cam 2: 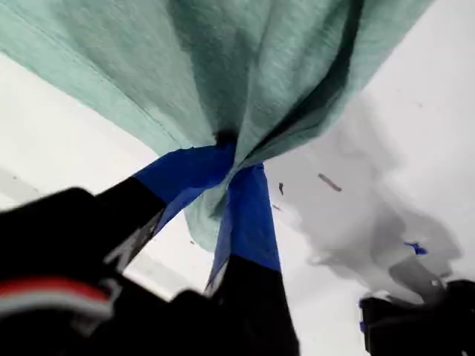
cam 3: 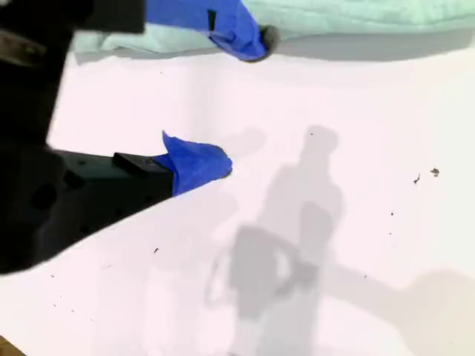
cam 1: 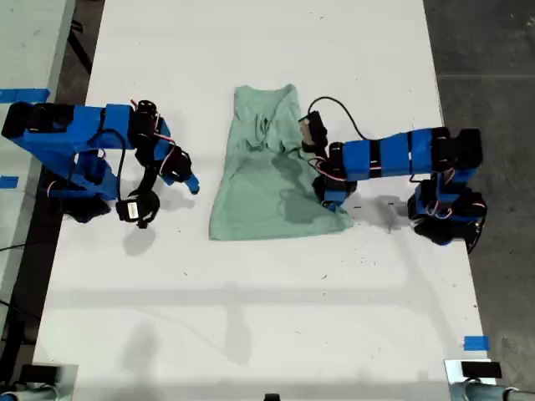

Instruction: Fold tshirt

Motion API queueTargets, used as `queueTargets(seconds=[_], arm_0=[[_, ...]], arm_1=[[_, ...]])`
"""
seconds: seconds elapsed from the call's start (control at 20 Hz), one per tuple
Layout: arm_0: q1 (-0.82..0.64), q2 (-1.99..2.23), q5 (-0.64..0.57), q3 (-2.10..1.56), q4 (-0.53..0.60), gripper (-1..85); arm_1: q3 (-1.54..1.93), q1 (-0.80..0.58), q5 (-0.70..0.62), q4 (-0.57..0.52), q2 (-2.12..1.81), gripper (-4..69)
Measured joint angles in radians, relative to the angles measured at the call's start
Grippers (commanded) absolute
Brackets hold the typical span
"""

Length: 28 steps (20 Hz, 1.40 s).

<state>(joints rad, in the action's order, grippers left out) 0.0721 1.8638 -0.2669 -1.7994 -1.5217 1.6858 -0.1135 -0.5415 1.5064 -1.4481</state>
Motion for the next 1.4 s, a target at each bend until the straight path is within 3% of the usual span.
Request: queueTargets(seconds=[0.1, 0.25, 0.45, 0.75, 0.8, 0.85, 0.9, 0.95, 1.1, 1.4], arm_0=[[0.0, 0.017, 0.0, -0.017, 0.002, 17.8], [0.0, 0.018, 0.0, -0.018, 0.014, 17.7], [0.0, 0.018, 0.0, -0.018, 0.009, 17.5], [0.0, 0.018, 0.0, -0.023, 0.009, 17.8], [0.0, 0.018, 0.0, -0.023, 0.009, 17.9], [0.0, 0.018, 0.0, -0.023, 0.009, 18.0], [0.0, 0.018, 0.0, -0.023, 0.009, 18.0], [0.0, 0.018, 0.0, -0.023, 0.009, 18.0], [0.0, 0.018, 0.0, -0.023, 0.012, 18.0], [0.002, 0.018, 0.0, -0.023, 0.015, 18.5]], arm_1=[[-0.115, 0.035, 0.006, 0.081, 0.002, -1.2], [-0.252, 0.049, 0.052, 0.066, 0.018, -1.2], [-0.252, 0.049, 0.15, -0.192, 0.02, -1.2], [0.11, -0.014, 0.212, -0.641, 0.018, -1.3], [0.164, -0.031, 0.218, -0.701, 0.023, 0.1], [0.187, -0.044, 0.219, -0.739, 0.034, 9.9], [0.189, -0.055, 0.219, -0.752, 0.04, 24.1], [0.187, -0.058, 0.216, -0.752, 0.041, 27.8], [0.138, -0.058, 0.201, -0.653, 0.026, 30.2], [-0.101, -0.051, 0.152, -0.196, -0.235, 33.6]])
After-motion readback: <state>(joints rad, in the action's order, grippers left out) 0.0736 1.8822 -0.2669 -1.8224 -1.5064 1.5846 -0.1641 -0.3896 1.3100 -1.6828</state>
